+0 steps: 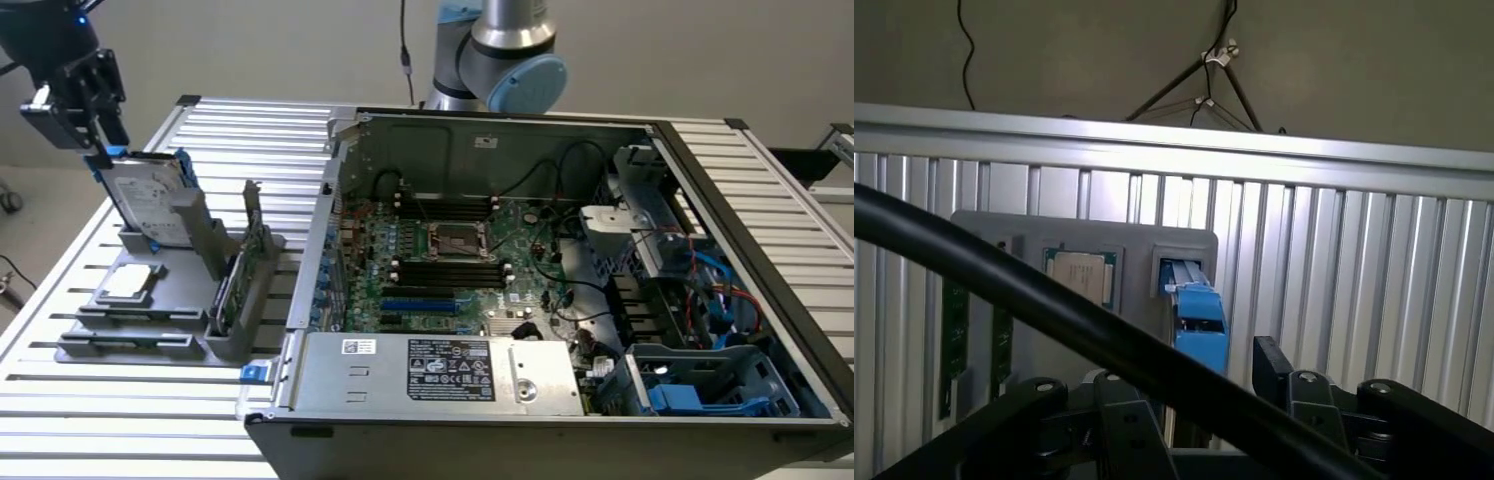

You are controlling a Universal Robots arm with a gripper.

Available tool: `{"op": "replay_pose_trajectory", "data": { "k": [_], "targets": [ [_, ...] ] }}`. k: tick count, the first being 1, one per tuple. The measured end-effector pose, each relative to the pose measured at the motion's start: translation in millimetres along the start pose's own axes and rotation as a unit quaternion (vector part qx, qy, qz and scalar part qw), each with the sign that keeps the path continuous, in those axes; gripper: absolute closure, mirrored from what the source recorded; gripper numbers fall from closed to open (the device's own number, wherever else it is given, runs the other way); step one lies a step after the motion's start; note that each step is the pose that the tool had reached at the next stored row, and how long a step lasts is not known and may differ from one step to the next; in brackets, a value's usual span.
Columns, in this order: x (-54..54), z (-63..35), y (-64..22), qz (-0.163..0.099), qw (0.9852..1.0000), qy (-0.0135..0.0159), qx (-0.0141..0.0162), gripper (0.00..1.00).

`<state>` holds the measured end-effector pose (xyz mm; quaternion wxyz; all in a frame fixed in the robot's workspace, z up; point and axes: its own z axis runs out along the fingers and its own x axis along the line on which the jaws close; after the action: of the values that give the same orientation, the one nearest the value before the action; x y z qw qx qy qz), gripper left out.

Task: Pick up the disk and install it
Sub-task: 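Pick up the disk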

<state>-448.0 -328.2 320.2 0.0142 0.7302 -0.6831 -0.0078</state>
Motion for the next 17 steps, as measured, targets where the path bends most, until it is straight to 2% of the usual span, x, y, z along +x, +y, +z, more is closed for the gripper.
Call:
{"op": "replay_pose_trajectory", "data": {
  "k": [13, 17],
  "targets": [
    [2.0, 22.6, 1.1, 0.009, 1.0000, -0.0003, -0.0001, 0.46],
    [2.0, 23.2, 1.1, 0.010, 1.0000, -0.0003, -0.0002, 0.46]
  ]
}}
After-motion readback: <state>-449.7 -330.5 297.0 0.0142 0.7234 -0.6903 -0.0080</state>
